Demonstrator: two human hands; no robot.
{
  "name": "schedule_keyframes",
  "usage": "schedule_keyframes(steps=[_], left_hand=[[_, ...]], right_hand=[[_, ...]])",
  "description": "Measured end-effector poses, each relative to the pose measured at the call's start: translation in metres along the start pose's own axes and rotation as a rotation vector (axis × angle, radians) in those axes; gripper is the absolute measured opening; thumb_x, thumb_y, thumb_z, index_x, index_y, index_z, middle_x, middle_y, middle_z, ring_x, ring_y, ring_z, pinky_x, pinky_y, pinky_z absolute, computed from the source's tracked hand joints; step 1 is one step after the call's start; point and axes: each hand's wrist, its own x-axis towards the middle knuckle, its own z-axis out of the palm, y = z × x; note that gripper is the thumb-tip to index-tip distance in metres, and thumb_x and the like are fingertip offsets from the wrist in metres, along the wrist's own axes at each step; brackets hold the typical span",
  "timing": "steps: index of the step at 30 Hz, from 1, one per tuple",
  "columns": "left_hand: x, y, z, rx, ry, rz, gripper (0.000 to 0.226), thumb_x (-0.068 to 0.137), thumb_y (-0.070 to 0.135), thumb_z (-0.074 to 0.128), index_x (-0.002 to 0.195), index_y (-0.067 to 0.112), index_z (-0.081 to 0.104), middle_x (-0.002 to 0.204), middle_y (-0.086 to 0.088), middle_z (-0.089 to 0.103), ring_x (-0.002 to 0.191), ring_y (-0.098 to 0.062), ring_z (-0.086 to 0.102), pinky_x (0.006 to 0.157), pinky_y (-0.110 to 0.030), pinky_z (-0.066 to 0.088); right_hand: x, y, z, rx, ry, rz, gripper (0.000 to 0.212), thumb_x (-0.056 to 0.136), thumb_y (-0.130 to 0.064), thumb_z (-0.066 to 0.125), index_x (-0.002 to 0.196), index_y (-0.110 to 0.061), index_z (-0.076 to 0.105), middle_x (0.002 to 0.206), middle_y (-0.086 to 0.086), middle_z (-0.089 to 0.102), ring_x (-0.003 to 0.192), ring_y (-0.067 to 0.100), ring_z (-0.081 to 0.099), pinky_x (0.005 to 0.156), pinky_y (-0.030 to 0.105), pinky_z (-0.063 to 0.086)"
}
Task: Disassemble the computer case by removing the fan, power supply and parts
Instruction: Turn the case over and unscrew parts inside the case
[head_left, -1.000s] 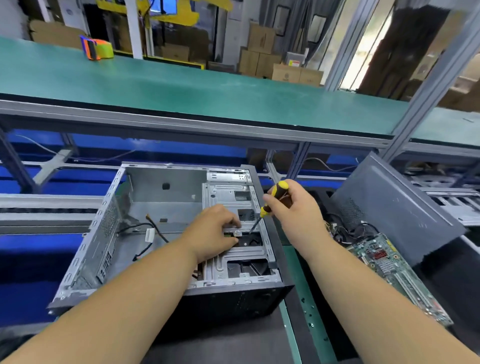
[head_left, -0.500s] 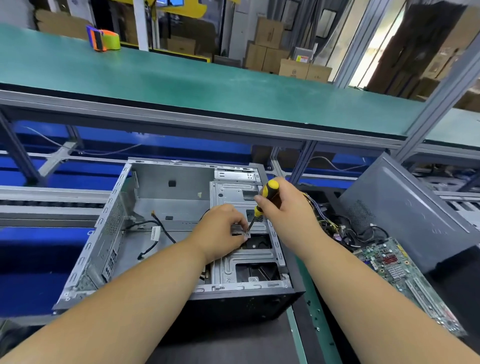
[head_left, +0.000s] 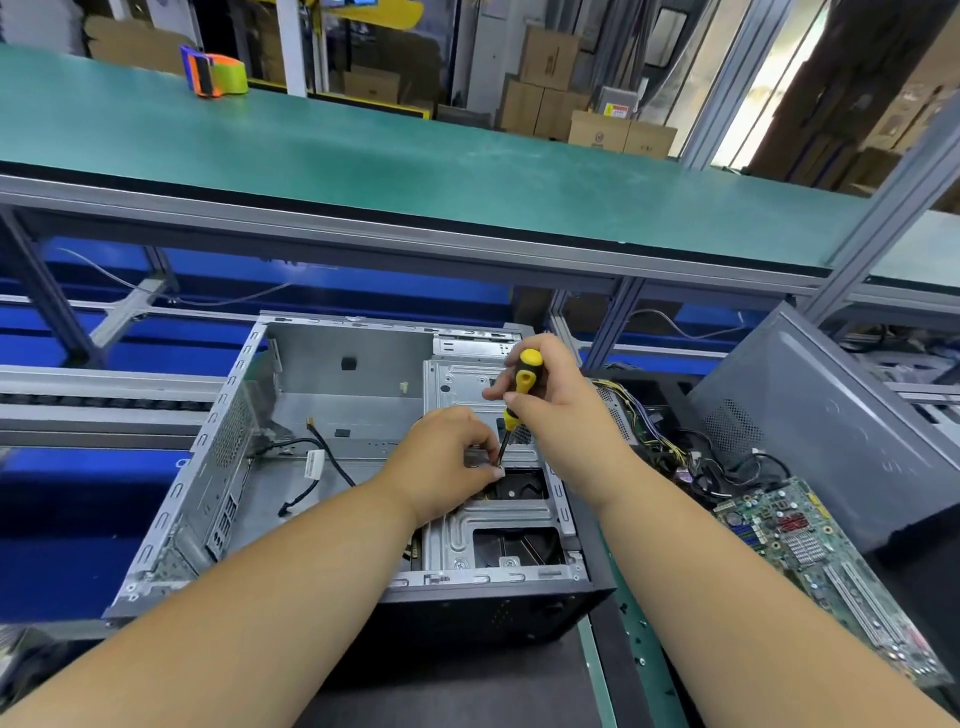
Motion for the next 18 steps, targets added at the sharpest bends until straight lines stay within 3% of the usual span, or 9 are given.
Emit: schedule_keyframes(steps=[3, 6, 11, 18], left_hand=[[0.000, 0.000, 0.001, -0.004, 0.012, -0.001, 0.012, 0.079, 0.033, 0.077, 0.080, 0.029, 0.066, 0.091, 0.009, 0.055, 0.096, -0.014, 0.050, 0.088, -0.035, 0.045], [0.001, -0.001, 0.002, -0.007, 0.029, -0.005, 0.013, 0.077, 0.034, 0.078, 0.080, 0.030, 0.067, 0.091, 0.010, 0.056, 0.096, -0.013, 0.050, 0.089, -0.035, 0.045], [0.002, -0.002, 0.005, -0.040, 0.030, -0.004, 0.017, 0.076, 0.031, 0.079, 0.073, 0.035, 0.063, 0.089, 0.013, 0.056, 0.096, -0.014, 0.052, 0.090, -0.037, 0.046], [0.004, -0.004, 0.006, -0.059, 0.034, 0.010, 0.011, 0.075, 0.028, 0.080, 0.081, 0.027, 0.070, 0.089, 0.010, 0.058, 0.095, -0.014, 0.053, 0.088, -0.037, 0.046]], right_hand=[[0.004, -0.001, 0.012, 0.256, 0.041, 0.077, 0.014, 0.079, -0.015, 0.056, 0.079, -0.029, 0.057, 0.076, -0.008, 0.059, 0.085, 0.016, 0.066, 0.078, 0.032, 0.044], [0.008, 0.000, 0.018, 0.393, 0.084, 0.085, 0.004, 0.079, -0.021, 0.055, 0.076, -0.024, 0.058, 0.073, -0.003, 0.054, 0.075, 0.017, 0.053, 0.075, 0.032, 0.042], [0.013, 0.000, 0.022, 0.385, 0.220, 0.030, 0.019, 0.088, -0.033, 0.047, 0.074, -0.023, 0.054, 0.070, -0.005, 0.050, 0.064, 0.010, 0.046, 0.059, 0.018, 0.041], [0.017, -0.003, 0.033, 0.454, 0.195, -0.041, 0.027, 0.083, -0.018, 0.041, 0.056, -0.017, 0.040, 0.055, 0.003, 0.034, 0.053, 0.015, 0.029, 0.049, 0.024, 0.028]])
